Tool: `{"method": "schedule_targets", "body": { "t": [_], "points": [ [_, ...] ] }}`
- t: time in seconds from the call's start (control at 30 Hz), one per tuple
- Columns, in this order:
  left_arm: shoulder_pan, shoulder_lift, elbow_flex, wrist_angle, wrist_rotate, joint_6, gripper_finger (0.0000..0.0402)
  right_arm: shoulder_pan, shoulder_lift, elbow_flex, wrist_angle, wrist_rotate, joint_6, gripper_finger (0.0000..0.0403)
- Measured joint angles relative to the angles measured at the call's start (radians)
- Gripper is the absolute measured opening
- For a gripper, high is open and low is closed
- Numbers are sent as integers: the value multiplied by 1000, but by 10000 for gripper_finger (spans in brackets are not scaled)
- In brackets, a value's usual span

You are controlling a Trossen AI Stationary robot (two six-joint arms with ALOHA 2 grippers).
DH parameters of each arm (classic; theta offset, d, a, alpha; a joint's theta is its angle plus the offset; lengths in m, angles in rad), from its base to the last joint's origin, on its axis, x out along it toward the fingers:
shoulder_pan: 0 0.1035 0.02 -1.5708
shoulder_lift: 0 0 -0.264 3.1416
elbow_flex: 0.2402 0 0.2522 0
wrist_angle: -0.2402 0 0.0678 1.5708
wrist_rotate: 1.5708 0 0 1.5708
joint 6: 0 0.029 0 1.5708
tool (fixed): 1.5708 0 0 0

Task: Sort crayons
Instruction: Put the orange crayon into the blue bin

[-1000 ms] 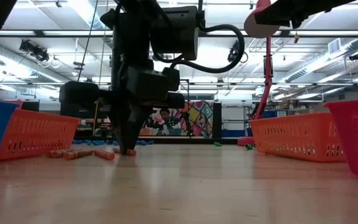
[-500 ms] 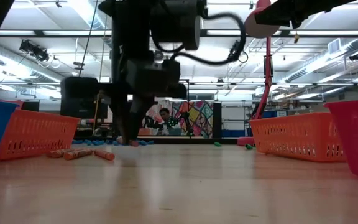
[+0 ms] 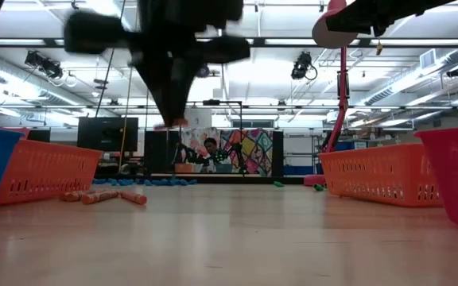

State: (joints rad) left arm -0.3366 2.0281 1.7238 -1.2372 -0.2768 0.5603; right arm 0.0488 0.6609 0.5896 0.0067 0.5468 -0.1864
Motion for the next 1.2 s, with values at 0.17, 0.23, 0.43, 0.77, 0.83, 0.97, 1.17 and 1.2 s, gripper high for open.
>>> {"method": "schedule_targets", "body": {
  "t": [0.17, 0.23, 0.43, 0.77, 0.83, 0.97, 1.17, 1.2],
  "points": [
    [-89, 0, 72, -89, 1, -10, 29, 0, 0, 0, 0, 4, -6, 139],
    [-123, -1, 83, -98, 1, -10, 29, -1, 0, 0, 2, 4, -8, 139],
    [-209, -1, 84, -118, 1, -107, 30, -17, 0, 0, 13, 2, -10, 139],
    [-287, -1, 84, -142, 1, -480, 30, -25, 1, 0, 14, -52, 63, 139],
    [-300, -1, 84, -164, 1, -553, 30, -25, 6, 0, 15, -55, 79, 139],
    [-327, -1, 83, -210, 1, -683, 30, -25, 27, 0, 18, -55, 89, 139],
    [-361, -1, 83, -235, 15, -897, 30, -25, 78, 0, 55, -74, 90, 139],
    [-364, -1, 83, -233, 28, -951, 30, -25, 88, 0, 69, -81, 90, 139]
  ]
}}
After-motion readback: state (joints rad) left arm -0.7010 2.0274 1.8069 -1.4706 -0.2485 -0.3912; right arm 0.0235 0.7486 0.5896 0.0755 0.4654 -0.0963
